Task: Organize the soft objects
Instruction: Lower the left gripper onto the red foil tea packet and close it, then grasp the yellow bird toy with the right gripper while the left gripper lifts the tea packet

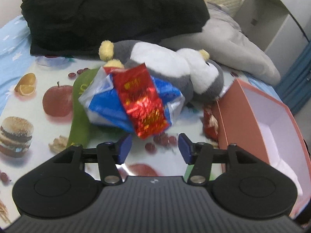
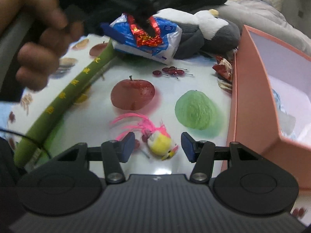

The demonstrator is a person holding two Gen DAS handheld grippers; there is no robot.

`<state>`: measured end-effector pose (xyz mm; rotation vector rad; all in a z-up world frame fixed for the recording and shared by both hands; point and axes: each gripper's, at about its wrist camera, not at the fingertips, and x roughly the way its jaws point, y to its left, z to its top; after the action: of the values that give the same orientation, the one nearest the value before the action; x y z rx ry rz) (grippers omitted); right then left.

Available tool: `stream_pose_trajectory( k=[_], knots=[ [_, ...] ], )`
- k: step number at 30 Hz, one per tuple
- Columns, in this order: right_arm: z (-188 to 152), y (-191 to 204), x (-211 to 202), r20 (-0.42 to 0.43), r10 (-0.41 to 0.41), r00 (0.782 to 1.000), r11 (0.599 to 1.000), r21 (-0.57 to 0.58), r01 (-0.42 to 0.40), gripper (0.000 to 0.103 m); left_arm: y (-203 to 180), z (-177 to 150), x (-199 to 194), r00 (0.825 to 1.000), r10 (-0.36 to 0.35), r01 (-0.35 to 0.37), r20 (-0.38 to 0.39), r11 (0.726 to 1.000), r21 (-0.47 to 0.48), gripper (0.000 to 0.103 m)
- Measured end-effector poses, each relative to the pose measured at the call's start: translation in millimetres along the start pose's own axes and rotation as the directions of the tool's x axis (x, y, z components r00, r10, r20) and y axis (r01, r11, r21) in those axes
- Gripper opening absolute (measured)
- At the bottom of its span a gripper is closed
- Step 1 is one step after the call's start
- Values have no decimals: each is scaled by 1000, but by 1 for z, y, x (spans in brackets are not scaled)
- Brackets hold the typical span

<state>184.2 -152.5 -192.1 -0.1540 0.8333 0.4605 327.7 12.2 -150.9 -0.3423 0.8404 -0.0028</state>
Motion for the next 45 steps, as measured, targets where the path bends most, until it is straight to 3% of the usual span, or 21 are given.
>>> stream_pose_trajectory(
  k=[6, 13, 18, 20, 30, 45],
  knots=[
    [4, -7, 13, -32, 37, 999, 999, -25, -37, 55, -15, 17, 19, 997, 78, -76, 25, 996, -55, 62],
    [-3, -11, 22, -64, 88, 994, 996, -11, -89, 52, -27, 23, 39, 975, 223, -222, 14, 973, -63, 62],
    [-6, -15, 23, -55, 98, 994, 995, -12, -99, 46, -26, 20, 47, 963, 268, -268, -6, 961, -71, 62],
    [-6, -16, 22, -53, 95, 994, 995, -13, -96, 39, -23, 19, 51, 963, 268, -270, -29, 959, -88, 62],
    [-5, -21, 19, -44, 106, 993, 994, 26, -105, 38, -22, 6, 45, 971, 231, -235, -54, 970, -68, 59],
    [-12, -25, -16, 5, 63, 998, 987, 145, -63, 38, -25, -44, -16, 987, 135, -132, -84, 991, 31, 59]
  ],
)
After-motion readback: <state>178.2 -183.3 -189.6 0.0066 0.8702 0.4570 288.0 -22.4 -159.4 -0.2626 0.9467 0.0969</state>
